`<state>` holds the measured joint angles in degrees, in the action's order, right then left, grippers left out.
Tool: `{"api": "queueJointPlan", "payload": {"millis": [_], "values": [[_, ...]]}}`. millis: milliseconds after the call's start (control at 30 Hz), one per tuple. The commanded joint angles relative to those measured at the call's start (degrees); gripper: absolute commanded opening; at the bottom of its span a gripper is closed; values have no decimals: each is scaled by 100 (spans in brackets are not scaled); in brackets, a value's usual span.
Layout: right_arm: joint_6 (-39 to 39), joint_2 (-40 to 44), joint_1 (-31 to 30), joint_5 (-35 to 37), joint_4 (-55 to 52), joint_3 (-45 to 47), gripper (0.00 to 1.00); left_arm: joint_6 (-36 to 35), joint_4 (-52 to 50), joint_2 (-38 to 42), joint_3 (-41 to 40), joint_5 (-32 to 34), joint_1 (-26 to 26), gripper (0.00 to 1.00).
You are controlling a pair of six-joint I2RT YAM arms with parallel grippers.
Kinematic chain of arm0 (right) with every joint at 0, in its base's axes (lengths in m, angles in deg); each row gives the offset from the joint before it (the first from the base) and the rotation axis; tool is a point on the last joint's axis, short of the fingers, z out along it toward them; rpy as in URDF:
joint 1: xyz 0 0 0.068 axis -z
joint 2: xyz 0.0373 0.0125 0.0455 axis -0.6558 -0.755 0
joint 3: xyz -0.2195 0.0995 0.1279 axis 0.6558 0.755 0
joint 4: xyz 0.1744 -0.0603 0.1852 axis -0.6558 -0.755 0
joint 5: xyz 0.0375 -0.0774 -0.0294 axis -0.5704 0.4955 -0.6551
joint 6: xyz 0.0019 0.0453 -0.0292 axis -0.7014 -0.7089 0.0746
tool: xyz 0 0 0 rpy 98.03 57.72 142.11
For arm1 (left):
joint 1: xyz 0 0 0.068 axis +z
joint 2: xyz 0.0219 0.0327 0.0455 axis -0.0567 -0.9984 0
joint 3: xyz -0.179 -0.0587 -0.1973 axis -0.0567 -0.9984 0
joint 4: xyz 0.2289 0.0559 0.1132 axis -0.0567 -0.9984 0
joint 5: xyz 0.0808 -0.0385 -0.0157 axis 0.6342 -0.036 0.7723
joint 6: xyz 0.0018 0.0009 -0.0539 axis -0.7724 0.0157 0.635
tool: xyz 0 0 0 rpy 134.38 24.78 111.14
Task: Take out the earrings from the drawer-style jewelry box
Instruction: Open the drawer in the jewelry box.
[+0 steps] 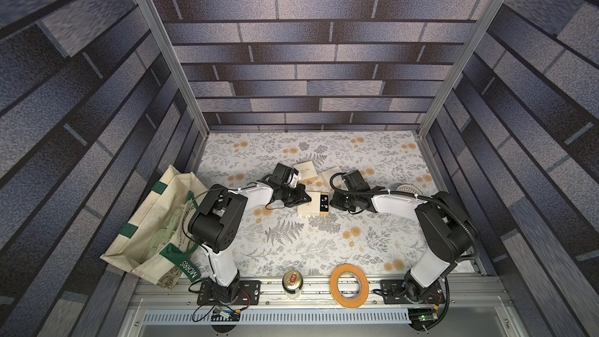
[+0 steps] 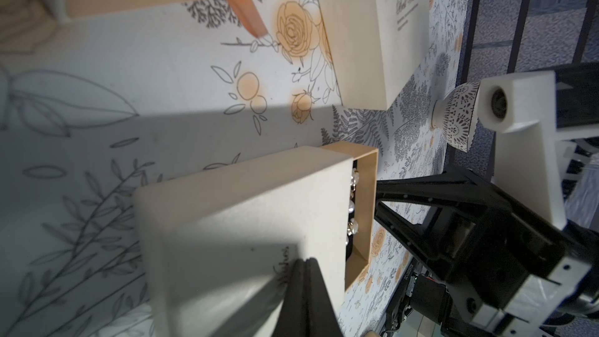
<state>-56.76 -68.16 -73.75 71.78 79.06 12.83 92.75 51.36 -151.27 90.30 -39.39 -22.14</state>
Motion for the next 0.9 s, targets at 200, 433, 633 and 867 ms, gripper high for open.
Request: {"api": "queueJointPlan", "payload": {"millis": [200,433,633,867], "values": [[-42,99,49,427,-482,83,0,25,-683,-116,-264,479,104,0],[-50,143,44,499,-516,109,0,43,-687,-120,-280,502,108,0],[-66,117,45,544,-575,115,0,62,-684,-115,-291,501,122,0],[-97,104,55,559,-620,119,0,82,-687,-124,-318,508,130,0]]}}
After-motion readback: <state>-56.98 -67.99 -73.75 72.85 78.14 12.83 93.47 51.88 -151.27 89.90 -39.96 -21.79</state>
